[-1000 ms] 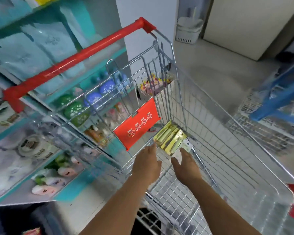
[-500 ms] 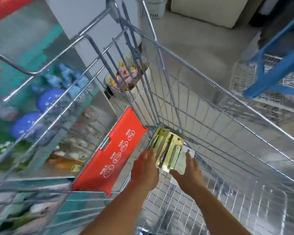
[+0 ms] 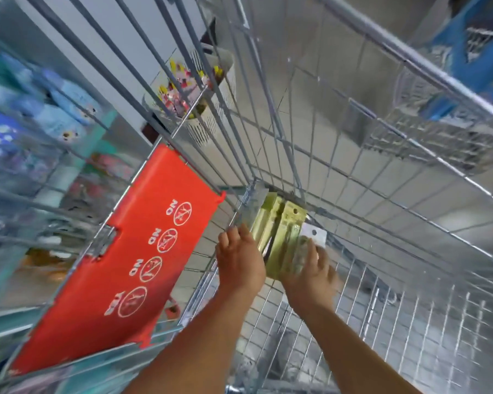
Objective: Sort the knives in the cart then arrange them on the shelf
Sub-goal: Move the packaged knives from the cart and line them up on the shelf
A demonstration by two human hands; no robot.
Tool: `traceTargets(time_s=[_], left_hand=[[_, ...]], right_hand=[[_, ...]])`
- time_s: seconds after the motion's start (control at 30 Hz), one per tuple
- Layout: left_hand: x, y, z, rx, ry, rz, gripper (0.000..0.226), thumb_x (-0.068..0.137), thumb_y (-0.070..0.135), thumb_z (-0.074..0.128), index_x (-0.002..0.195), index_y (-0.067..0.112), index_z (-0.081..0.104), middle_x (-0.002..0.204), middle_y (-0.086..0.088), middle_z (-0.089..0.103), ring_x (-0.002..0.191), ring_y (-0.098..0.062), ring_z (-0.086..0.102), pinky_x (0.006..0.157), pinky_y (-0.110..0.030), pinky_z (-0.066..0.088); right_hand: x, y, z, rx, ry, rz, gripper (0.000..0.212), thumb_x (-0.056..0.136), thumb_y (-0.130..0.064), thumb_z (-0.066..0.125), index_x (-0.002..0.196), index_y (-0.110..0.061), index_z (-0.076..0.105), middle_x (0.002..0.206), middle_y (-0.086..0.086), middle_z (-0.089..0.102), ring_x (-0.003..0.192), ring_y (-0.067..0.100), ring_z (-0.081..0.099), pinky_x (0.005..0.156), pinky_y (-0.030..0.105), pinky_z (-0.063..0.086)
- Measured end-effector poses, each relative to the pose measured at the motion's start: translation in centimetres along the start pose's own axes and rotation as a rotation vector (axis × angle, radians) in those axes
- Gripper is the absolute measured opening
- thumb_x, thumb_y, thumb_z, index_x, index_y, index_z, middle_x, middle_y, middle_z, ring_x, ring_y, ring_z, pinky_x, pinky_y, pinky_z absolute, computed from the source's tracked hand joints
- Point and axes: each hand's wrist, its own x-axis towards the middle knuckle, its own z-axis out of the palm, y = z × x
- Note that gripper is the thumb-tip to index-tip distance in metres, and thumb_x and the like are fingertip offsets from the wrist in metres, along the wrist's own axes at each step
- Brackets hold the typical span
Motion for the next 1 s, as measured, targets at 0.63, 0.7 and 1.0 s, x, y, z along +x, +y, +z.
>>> traceTargets(time_s=[0.63,0.7,1.0], left_hand=[[-3.1,2.7,0.0,-0.293,-0.178,0.021,0.056,0.095,0.026,0.043,0.145,0.009,0.021,0.136,-0.015,0.041,0.113,-0.032,0.054,0.085,-0.041,0.05],[-2.6,2.1,0.1,-0.324,-0.195,0.028,0.069,0.093,0.038,0.05,0.147,0.009,0.018,0.138,-0.013,0.041,0.117,-0.03,0.051,0.089,-0.039,0.048],[-1.5,0.4,-0.4,-0.327,-0.13,-0.088,0.042,0.095,0.021,0.041,0.134,0.007,0.035,0.113,-0.021,0.062,0.096,-0.038,0.062,0.075,-0.041,0.048]], right_hand=[[0.6,2.6,1.1,0.111,0.024,0.134,0.069,0.092,-0.056,0.039,0.149,-0.039,0.004,0.16,0.0,0.002,0.145,0.029,0.0,0.118,0.047,0.012],[0.7,2.3,1.2,0.114,0.059,0.11,0.065,0.093,-0.053,0.038,0.148,-0.038,0.006,0.159,-0.003,0.005,0.145,0.028,0.001,0.119,0.047,0.011],[1.0,2.7,1.5,0.093,0.023,0.019,0.098,0.075,-0.071,0.052,0.151,-0.031,0.004,0.157,-0.004,0.007,0.143,0.027,0.007,0.118,0.046,0.015]])
